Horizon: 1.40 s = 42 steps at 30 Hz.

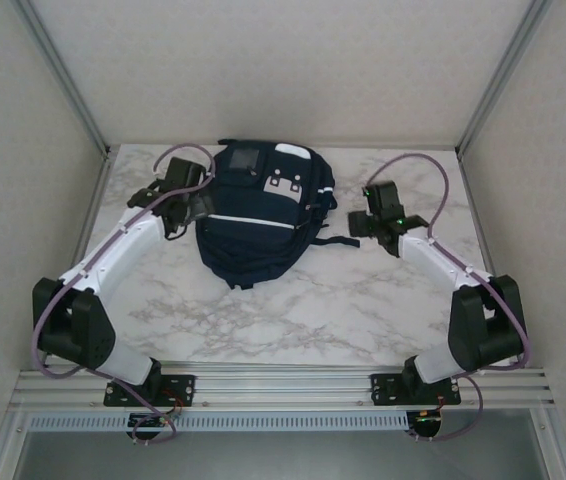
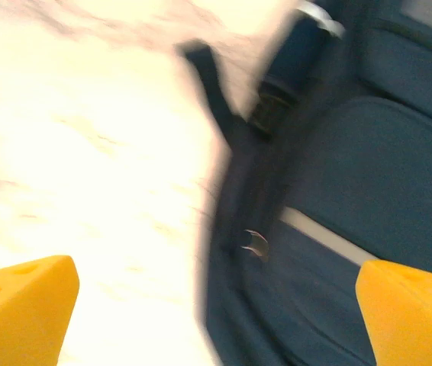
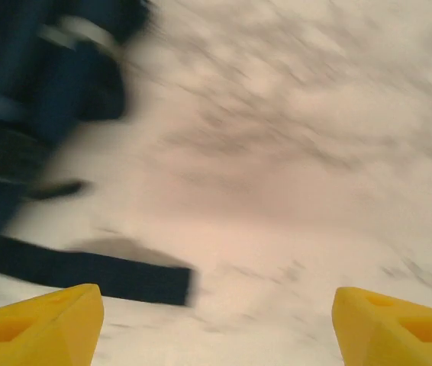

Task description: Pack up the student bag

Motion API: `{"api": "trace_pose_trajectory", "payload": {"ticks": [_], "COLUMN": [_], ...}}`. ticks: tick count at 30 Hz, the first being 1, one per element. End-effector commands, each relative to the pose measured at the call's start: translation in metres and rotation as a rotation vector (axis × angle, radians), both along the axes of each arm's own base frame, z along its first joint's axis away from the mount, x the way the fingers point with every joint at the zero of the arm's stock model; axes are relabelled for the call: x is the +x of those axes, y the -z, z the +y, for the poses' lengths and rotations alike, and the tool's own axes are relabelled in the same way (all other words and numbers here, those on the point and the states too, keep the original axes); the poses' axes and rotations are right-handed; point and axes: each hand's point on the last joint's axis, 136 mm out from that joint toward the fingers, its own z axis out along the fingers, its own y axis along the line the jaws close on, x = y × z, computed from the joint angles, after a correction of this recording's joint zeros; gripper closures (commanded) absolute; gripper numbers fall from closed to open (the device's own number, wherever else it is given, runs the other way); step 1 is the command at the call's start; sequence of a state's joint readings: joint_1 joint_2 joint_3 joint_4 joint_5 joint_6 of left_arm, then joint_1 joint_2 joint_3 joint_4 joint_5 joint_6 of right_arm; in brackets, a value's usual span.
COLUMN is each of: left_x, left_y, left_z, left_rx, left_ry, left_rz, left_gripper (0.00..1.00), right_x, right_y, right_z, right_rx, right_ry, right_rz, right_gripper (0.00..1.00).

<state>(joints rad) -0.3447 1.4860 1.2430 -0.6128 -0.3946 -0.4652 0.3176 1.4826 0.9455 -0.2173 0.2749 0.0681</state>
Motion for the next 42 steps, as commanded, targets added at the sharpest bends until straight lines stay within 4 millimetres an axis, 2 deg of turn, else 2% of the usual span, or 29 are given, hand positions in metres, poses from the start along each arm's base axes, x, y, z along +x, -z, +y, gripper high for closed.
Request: {"api": "trace_pose_trajectory", "payload": {"ticks": [1,4,7,11,12,13,14,15,19,23,36,38,41,42], "left_x": [-0.02,-0.025,-0.023,-0.025,-0.023,-0.021,-0.018,-0.017,-0.011,-0.018,-0.012,-0.006,-0.001,-0.002], "left_y": [-0.009,0.008,0.025,0.029,0.033,0.037,0.04,0.044,0.057,0.077,0.076,0.079,0.092,0.096], "left_z": [0.077,0.094,0.106,0.127,0.126,0.124,0.122,0.123,0.126,0.14,0.121,0.115,0.095,0.098], "left_rx": [0.479,0.523,0.431,0.393,0.367,0.342,0.313,0.295,0.234,0.191,0.207,0.193,0.146,0.156], "left_ry": [-0.134,-0.157,-0.184,-0.251,-0.232,-0.205,-0.186,-0.188,-0.191,-0.244,-0.152,-0.108,0.024,0.013], "left_rz": [-0.053,-0.092,-0.146,-0.24,-0.27,-0.293,-0.328,-0.342,-0.402,-0.436,-0.461,-0.444,-0.447,-0.486], "left_gripper": [0.07,0.08,0.08,0.08,0.01,0.0,0.0,0.0,0.0,0.0,0.0,0.0,0.0,0.0], "right_x": [0.011,0.013,0.016,0.013,0.01,0.008,0.003,0.003,0.0,0.001,0.001,0.001,0.001,0.001], "right_y": [0.015,0.026,0.022,0.025,0.026,0.026,0.035,0.039,0.041,0.04,0.04,0.04,0.04,0.04], "right_z": [-0.046,-0.048,-0.05,-0.058,-0.062,-0.066,-0.068,-0.069,-0.07,-0.071,-0.071,-0.071,-0.071,-0.071], "right_rx": [-0.068,-0.033,-0.053,0.017,0.058,0.095,0.135,0.155,0.156,0.148,0.148,0.149,0.149,0.149], "right_ry": [0.127,0.097,0.074,0.078,0.08,0.08,0.077,0.072,0.076,0.083,0.083,0.082,0.082,0.082], "right_rz": [-0.157,-0.26,-0.327,-0.373,-0.388,-0.408,-0.404,-0.405,-0.41,-0.411,-0.411,-0.41,-0.41,-0.41], "right_gripper": [0.21,0.21,0.21,0.21,0.21,0.22,0.19,0.03,0.01,0.01,0.01,0.01,0.01,0.01]}}
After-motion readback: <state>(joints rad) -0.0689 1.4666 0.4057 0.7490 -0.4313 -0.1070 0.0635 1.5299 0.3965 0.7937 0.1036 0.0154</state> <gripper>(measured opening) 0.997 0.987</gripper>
